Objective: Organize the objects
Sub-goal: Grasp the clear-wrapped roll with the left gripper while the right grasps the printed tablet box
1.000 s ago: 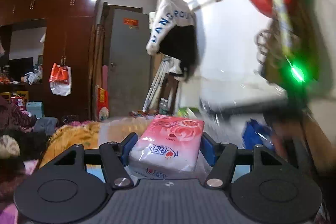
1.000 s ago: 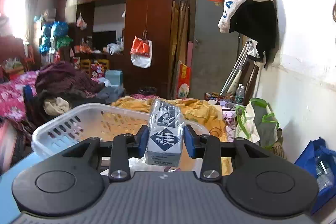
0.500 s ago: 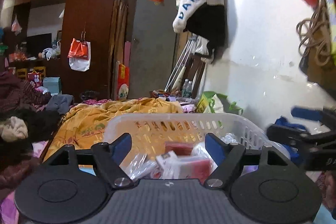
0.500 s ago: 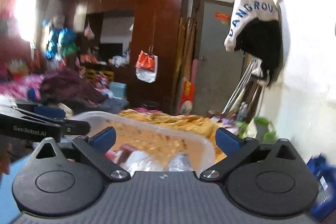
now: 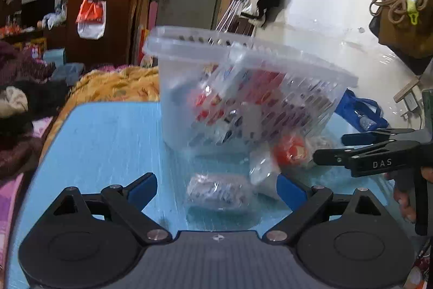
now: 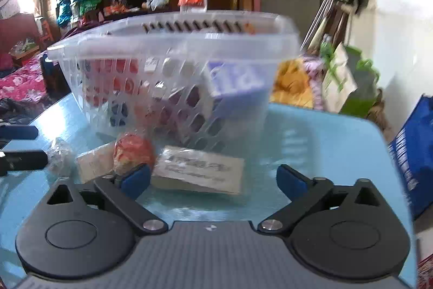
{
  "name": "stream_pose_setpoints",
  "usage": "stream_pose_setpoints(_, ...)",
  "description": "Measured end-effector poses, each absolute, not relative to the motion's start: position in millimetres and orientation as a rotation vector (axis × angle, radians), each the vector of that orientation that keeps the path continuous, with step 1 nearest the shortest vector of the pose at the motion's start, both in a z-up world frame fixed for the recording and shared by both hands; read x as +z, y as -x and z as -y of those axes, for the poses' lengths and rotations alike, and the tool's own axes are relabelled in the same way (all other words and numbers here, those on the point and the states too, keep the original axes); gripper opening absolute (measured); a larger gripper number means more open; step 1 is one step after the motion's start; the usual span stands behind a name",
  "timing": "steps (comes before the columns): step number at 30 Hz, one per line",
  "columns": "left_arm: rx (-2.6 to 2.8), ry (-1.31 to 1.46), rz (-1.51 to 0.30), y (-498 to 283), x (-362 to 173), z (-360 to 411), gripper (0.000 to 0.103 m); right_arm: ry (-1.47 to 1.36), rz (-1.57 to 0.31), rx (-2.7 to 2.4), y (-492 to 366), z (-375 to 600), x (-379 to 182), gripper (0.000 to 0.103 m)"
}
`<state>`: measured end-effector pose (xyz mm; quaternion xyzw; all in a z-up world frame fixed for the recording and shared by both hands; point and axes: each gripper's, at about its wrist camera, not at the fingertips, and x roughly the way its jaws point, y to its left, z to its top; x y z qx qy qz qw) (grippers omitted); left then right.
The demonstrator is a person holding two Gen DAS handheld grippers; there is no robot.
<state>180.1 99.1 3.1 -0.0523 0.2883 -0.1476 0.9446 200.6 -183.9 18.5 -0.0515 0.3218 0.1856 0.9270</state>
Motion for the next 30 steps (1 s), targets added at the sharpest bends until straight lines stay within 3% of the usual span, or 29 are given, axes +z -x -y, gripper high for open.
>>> stream_pose_setpoints(13,-0.269,0.036,-0.662,-193,-7,-78,0.096,0.078,-0.656,0.366,-195,178,6,0.085)
stream_pose_setpoints(14,-0.265,0.037,-0.663,-193,-6,-79,0.093,0.079,-0.654,0.362,-195,178,6,0.085)
stream_pose_setpoints(18,-0.303,0.062,-0.648,-190,-6,-84,0.066,0.061,-0.611,0.349,-190,181,9,0.083)
stream_pose_setpoints(30,-0.293,0.111,-0.533,-174,0,-93,0.064,-0.044,-0.514,0.361,-178,198,15,0.083)
